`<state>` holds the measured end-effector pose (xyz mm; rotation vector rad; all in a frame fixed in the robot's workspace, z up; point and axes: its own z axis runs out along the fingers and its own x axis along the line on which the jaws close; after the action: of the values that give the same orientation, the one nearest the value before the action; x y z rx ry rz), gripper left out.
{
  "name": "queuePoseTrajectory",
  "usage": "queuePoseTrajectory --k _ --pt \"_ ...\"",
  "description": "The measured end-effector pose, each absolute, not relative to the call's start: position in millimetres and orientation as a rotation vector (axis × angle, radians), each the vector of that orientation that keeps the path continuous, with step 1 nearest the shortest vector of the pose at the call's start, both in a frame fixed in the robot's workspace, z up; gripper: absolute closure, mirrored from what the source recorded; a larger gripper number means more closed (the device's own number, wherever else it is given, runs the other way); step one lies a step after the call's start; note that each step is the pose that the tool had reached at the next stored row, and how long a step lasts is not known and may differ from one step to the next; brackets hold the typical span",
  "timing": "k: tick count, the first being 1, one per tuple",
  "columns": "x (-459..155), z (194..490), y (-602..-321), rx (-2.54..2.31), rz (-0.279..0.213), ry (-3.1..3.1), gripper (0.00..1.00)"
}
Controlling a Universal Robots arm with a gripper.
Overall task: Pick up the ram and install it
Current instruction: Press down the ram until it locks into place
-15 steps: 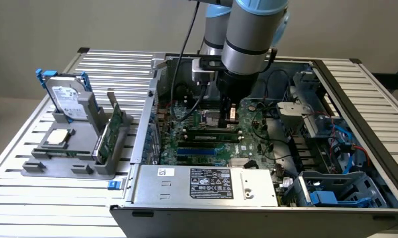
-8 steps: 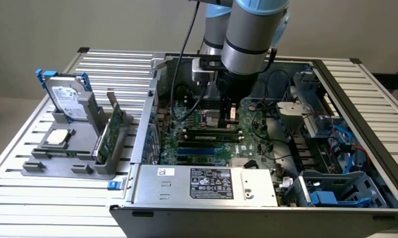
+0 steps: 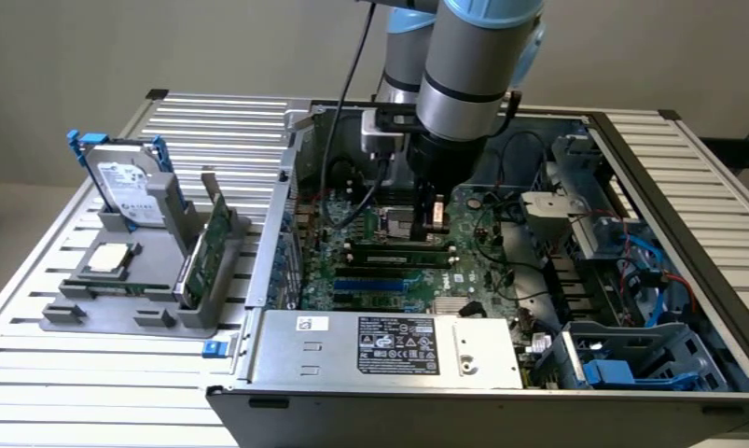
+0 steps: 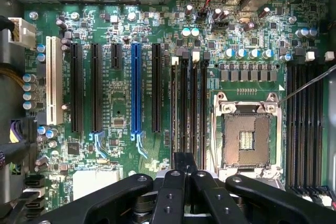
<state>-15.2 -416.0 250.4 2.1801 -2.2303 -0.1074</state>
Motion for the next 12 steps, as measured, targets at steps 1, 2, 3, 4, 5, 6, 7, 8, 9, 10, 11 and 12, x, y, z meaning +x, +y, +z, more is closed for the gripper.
queuePoseTrajectory --k 1,2,3,4,5,6,7,8,9,10,11,12 --pt "-15.2 250.4 -416.0 2.165 -0.108 -2.246 0.89" --pt "-15.2 250.4 -416.0 2.147 -0.108 -2.263 0.89" --pt "-15.2 250.3 -416.0 2.127 -0.108 -2.283 0.89" --pt "-15.2 250.3 -416.0 2.108 -0.109 -2.301 0.89" --pt "-15.2 250.3 -416.0 2.089 -0.109 -2.319 0.89" --pt "-15.2 250.3 -416.0 2.070 -0.109 -2.337 0.89" --pt "-15.2 250.3 -416.0 2.050 -0.109 -2.355 0.89" --pt "-15.2 250.3 -416.0 2.031 -0.110 -2.373 0.89" --pt "-15.2 250.3 -416.0 2.011 -0.110 -2.391 0.89" --pt "-15.2 250.3 -416.0 1.989 -0.110 -2.410 0.89" --pt "-15.2 250.3 -416.0 1.968 -0.110 -2.428 0.89" --pt "-15.2 250.3 -416.0 1.948 -0.110 -2.445 0.89"
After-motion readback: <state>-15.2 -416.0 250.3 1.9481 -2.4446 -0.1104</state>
